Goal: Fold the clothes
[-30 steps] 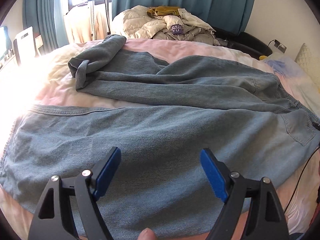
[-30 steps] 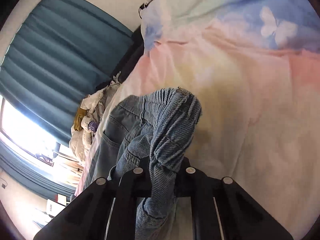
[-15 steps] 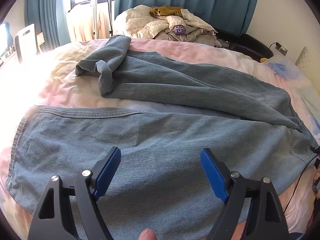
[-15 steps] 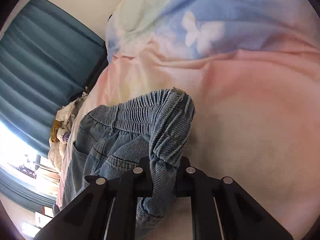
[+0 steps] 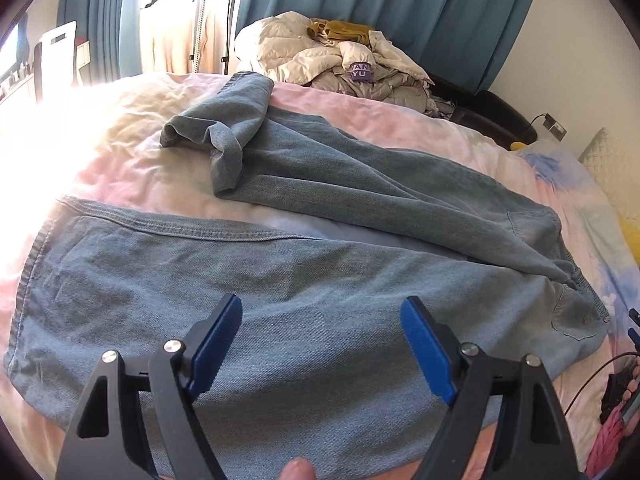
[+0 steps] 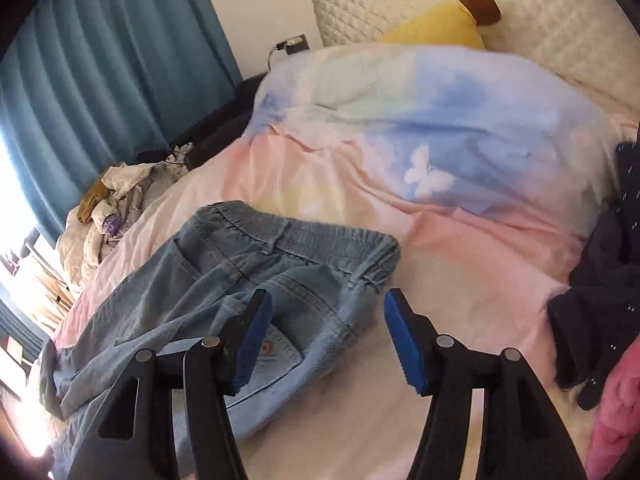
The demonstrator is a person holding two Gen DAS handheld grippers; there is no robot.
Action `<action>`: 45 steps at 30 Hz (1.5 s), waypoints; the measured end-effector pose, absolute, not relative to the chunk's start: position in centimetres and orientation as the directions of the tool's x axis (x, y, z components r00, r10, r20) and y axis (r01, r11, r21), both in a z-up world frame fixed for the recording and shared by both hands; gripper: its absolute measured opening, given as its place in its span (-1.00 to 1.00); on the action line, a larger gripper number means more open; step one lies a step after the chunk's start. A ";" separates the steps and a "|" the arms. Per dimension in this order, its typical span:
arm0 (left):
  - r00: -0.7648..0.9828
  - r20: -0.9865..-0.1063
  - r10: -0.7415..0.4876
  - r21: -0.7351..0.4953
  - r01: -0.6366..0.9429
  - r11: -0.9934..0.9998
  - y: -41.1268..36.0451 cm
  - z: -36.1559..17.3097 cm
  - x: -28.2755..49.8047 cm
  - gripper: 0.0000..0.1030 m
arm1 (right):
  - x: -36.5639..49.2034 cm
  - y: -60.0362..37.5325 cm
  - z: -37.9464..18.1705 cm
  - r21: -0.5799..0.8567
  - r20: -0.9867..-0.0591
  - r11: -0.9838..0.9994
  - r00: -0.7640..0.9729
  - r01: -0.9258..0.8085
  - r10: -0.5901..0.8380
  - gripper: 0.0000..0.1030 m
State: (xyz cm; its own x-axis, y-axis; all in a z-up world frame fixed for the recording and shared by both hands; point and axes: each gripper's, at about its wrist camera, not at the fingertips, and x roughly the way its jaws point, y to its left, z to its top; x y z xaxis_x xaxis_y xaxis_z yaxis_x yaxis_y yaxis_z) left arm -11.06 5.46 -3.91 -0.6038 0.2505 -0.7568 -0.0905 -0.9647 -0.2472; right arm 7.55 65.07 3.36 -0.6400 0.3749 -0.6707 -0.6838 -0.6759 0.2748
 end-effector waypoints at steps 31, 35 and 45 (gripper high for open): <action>-0.581 -0.707 0.403 -0.617 0.227 -0.754 -6.8 -6.2 -24.8 0.62 | -8.8 28.2 -7.3 0.403 -0.749 -0.892 -0.634 -0.205 -0.193 0.17; -0.571 -0.714 0.406 -0.614 0.230 -0.755 -7.1 -8.5 -29.2 0.62 | -9.3 27.4 -7.7 0.402 -0.749 -0.899 -0.627 -0.174 -0.213 0.17; -0.595 -0.700 0.396 -0.600 0.188 -0.777 -6.4 -11.0 -35.1 -0.02 | -11.7 26.0 -8.8 0.341 -0.744 -0.930 -0.644 -0.137 -0.177 0.17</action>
State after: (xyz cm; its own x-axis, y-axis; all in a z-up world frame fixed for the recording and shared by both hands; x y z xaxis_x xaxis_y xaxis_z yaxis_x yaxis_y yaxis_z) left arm -35.10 -6.39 -11.00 -0.5947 0.3961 -0.6996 0.1885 -0.7773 -0.6002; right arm -11.72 25.98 -8.82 -0.6445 -0.1775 -0.7438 -0.1371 -0.9301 0.3408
